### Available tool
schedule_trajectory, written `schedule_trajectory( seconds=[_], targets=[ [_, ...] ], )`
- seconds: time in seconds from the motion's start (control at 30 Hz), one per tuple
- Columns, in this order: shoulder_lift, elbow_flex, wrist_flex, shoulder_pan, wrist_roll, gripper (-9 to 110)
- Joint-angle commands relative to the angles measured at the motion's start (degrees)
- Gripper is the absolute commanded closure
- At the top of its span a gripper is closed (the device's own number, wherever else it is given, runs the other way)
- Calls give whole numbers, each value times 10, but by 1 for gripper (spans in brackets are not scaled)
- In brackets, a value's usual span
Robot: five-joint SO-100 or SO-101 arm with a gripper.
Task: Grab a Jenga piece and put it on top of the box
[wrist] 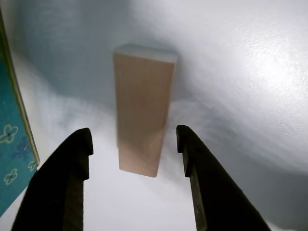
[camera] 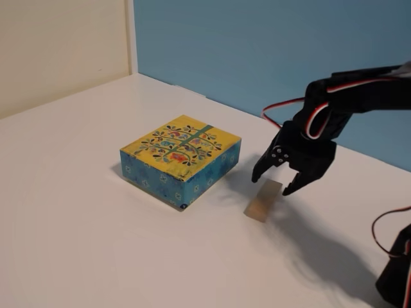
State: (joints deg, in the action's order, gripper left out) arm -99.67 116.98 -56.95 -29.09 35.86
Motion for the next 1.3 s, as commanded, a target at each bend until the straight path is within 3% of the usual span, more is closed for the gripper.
schedule_trajectory(
  seconds=[0.0,0.2,0.9,1.27],
  targets=[
    [-1,-11,2,3,7,82],
    [39,-11,-2,2,9,82],
    [-145,43,-38,37,-16,76],
    [6,38,52,18,1,76]
  ],
)
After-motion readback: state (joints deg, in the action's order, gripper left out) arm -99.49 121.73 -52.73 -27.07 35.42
